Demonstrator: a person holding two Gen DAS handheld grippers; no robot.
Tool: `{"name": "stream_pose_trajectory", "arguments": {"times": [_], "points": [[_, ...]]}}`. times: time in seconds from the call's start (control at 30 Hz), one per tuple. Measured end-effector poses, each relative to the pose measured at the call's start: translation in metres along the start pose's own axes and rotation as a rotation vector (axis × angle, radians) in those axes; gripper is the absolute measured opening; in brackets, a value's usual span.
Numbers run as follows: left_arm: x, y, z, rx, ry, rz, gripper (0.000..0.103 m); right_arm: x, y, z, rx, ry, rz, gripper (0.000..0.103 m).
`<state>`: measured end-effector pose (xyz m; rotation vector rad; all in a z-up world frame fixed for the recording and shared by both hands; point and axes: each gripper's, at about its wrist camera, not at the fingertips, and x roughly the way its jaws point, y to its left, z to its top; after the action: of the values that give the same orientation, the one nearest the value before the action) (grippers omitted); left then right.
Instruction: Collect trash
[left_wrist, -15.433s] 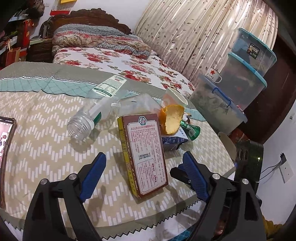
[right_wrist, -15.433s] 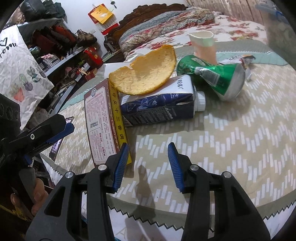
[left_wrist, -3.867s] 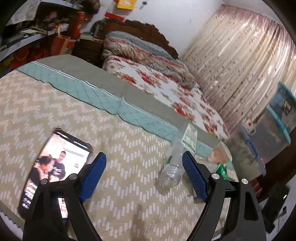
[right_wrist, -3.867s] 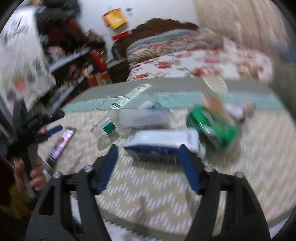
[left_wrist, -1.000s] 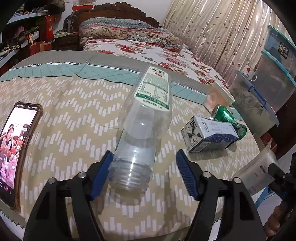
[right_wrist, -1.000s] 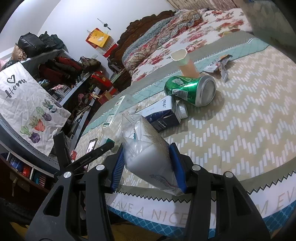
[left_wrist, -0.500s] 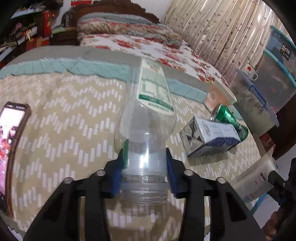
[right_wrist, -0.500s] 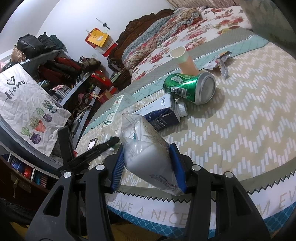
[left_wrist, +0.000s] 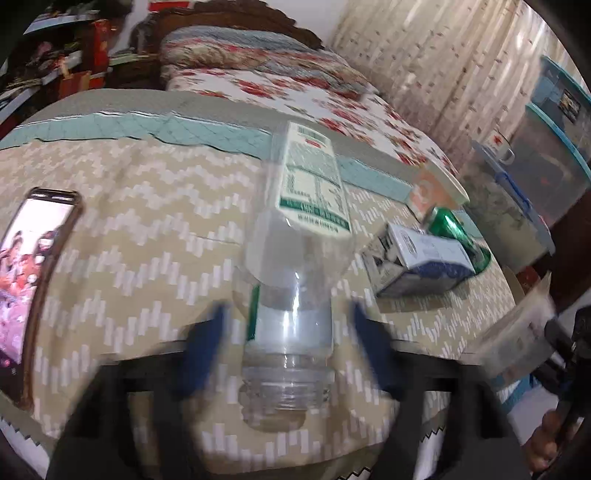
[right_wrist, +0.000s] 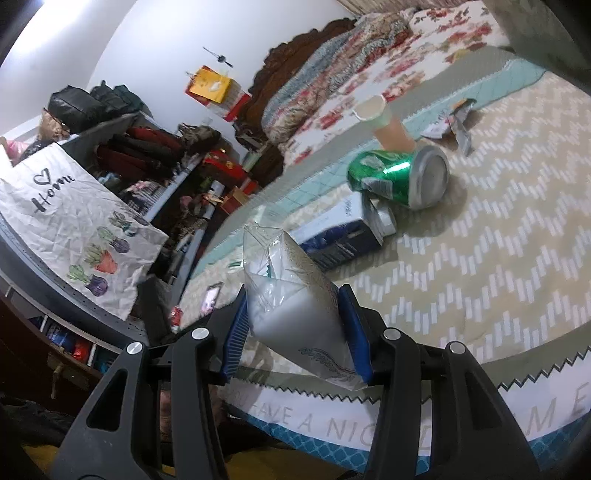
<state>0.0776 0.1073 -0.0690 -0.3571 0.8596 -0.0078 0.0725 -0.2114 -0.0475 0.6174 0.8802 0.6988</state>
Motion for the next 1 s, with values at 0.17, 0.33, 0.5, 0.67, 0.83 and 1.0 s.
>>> {"name": "stream_pose_trajectory", "arguments": {"times": [0.17, 0.33, 0.5, 0.67, 0.83, 1.0], "points": [[-0.012, 0.004, 0.006, -0.024, -0.043, 0.003, 0.081, 0.003, -0.005, -0.002, 0.035, 0.011, -0.011, 0.05], [-0.013, 0.0, 0.012, -0.025, -0.046, -0.008, 0.082, 0.001, -0.006, -0.004, 0.032, 0.012, -0.016, 0.05], [-0.012, -0.007, 0.015, -0.006, -0.047, -0.011, 0.086, 0.0, -0.011, -0.001, 0.042, 0.013, -0.016, 0.05], [-0.007, -0.005, 0.014, -0.017, -0.031, -0.007, 0.087, 0.0, -0.012, 0.0, 0.044, 0.017, -0.014, 0.05], [-0.007, -0.006, 0.017, -0.015, -0.034, -0.009, 0.087, 0.0, -0.012, 0.001, 0.046, 0.017, -0.013, 0.05], [-0.007, -0.009, 0.022, -0.011, -0.041, -0.01, 0.089, 0.0, -0.012, 0.0, 0.045, 0.016, -0.01, 0.05]]}}
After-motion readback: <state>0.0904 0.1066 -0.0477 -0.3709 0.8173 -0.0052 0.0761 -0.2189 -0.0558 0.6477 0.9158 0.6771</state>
